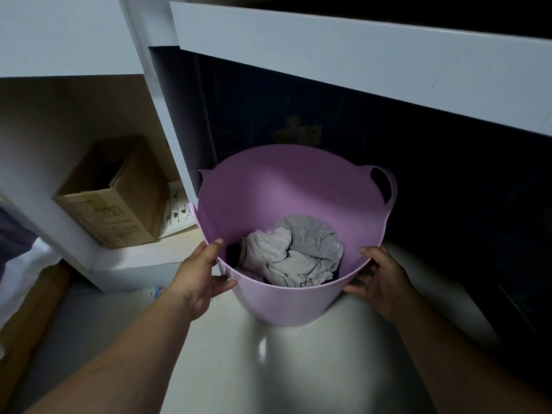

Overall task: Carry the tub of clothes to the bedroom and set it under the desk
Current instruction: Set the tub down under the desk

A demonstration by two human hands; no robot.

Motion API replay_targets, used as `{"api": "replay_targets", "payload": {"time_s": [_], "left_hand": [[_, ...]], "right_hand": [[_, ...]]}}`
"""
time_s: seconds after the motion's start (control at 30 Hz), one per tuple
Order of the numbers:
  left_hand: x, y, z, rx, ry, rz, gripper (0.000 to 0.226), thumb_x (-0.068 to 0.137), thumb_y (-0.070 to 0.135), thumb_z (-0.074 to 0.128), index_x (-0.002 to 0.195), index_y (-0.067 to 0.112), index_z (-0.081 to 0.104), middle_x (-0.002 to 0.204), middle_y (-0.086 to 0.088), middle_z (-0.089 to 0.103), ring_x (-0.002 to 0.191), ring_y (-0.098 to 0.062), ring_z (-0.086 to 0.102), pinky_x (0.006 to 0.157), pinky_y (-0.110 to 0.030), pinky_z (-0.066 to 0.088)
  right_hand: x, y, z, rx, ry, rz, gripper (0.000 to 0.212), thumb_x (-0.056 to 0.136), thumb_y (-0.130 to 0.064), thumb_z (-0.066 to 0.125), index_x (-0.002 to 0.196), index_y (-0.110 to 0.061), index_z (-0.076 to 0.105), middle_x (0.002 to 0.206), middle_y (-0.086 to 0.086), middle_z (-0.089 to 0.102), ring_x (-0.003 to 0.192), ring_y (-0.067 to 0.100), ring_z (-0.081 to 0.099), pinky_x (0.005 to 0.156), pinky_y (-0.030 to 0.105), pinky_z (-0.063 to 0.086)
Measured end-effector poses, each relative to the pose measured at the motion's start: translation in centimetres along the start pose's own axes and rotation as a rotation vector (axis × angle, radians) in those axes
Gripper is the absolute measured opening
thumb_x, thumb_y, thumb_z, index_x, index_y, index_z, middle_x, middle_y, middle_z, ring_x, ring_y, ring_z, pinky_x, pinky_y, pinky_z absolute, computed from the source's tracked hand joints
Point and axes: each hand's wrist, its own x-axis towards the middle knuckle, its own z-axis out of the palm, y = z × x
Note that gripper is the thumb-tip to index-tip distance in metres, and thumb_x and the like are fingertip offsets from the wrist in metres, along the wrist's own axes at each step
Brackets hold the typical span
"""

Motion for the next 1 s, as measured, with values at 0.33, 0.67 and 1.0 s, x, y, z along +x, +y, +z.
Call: {"api": "replay_targets", "payload": {"time_s": [0.33, 0.67, 1.0], "left_hand": [[0.1, 0.0, 0.6, -0.005, 0.022, -0.010, 0.045, 0.099, 0.046, 0.062, 0.141, 0.030, 0.061, 0.149, -0.009, 0.055, 0.111, -0.051, 0.070, 0.088, -0.059, 0.062], [0.3, 0.2, 0.8, -0.023, -0.004, -0.002, 0.057, 0.099, 0.046, 0.064, 0.152, 0.031, 0.050, 0.157, -0.008, 0.050, 0.117, -0.050, 0.065, 0.077, -0.049, 0.065], [1.0, 0.1, 0.3, -0.054, -0.073, 0.007, 0.049, 0.099, 0.031, 0.065, 0.147, 0.029, 0.056, 0.156, -0.010, 0.052, 0.122, -0.053, 0.061, 0.074, -0.047, 0.065]], "right_hand": [[0.3, -0.1, -0.2, 0.010, -0.025, -0.002, 0.045, 0.083, -0.033, 0.068, 0.128, -0.039, 0.066, 0.114, 0.002, 0.075, 0.102, 0.034, 0.071, 0.069, 0.055, 0.062], [0.9, -0.2, -0.3, 0.033, -0.038, 0.000, 0.036, 0.086, -0.031, 0.068, 0.122, -0.036, 0.068, 0.106, 0.001, 0.077, 0.095, 0.033, 0.073, 0.066, 0.053, 0.061], [1.4, -0.2, -0.3, 0.039, -0.045, 0.000, 0.036, 0.088, -0.032, 0.067, 0.124, -0.036, 0.067, 0.109, 0.002, 0.077, 0.099, 0.034, 0.073, 0.066, 0.053, 0.061]]}}
